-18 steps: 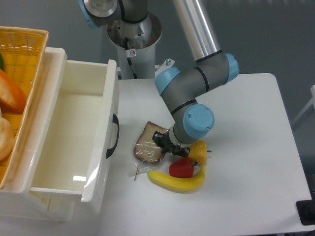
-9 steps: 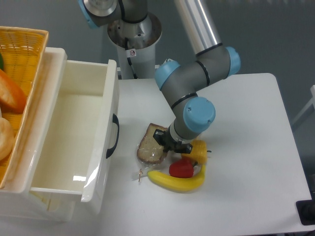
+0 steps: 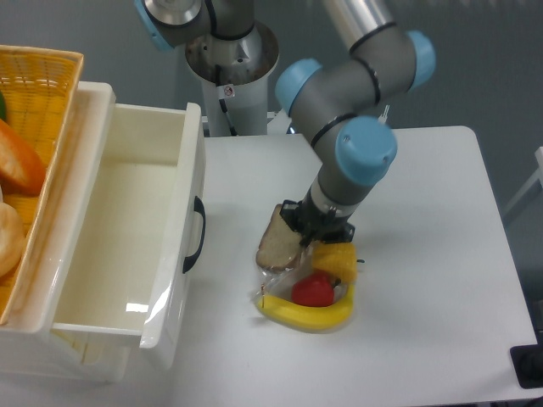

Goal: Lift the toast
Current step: 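Lift the gripped toast up off the table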

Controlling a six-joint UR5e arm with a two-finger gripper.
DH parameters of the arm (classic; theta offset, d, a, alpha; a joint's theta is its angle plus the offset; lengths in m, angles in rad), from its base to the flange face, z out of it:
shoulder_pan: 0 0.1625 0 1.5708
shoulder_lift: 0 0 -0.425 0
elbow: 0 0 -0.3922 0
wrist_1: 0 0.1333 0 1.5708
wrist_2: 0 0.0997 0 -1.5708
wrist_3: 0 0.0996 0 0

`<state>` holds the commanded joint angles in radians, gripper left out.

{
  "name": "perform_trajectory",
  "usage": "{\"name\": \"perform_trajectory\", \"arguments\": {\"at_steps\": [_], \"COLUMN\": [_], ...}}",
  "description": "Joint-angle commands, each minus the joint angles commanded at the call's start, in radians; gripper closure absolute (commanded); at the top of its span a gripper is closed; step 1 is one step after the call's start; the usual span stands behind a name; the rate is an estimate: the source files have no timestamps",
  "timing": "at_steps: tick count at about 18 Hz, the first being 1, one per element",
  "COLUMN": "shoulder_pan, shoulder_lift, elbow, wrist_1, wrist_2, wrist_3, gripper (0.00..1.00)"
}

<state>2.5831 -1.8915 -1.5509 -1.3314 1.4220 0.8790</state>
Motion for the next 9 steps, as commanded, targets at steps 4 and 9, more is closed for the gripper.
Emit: {"name": "perform_trajectory", "arguments": {"at_steps": [4, 9], "shoulder_pan": [0.009, 0.017], "shoulder_lift": [0.026, 0.041], "elbow": [0.057, 0.083], "wrist_1": [-0.099, -0.129], "wrist_2": [0.000, -0.017], "wrist_3": [0.005, 0.060], "gripper": [1.00, 1.00]}}
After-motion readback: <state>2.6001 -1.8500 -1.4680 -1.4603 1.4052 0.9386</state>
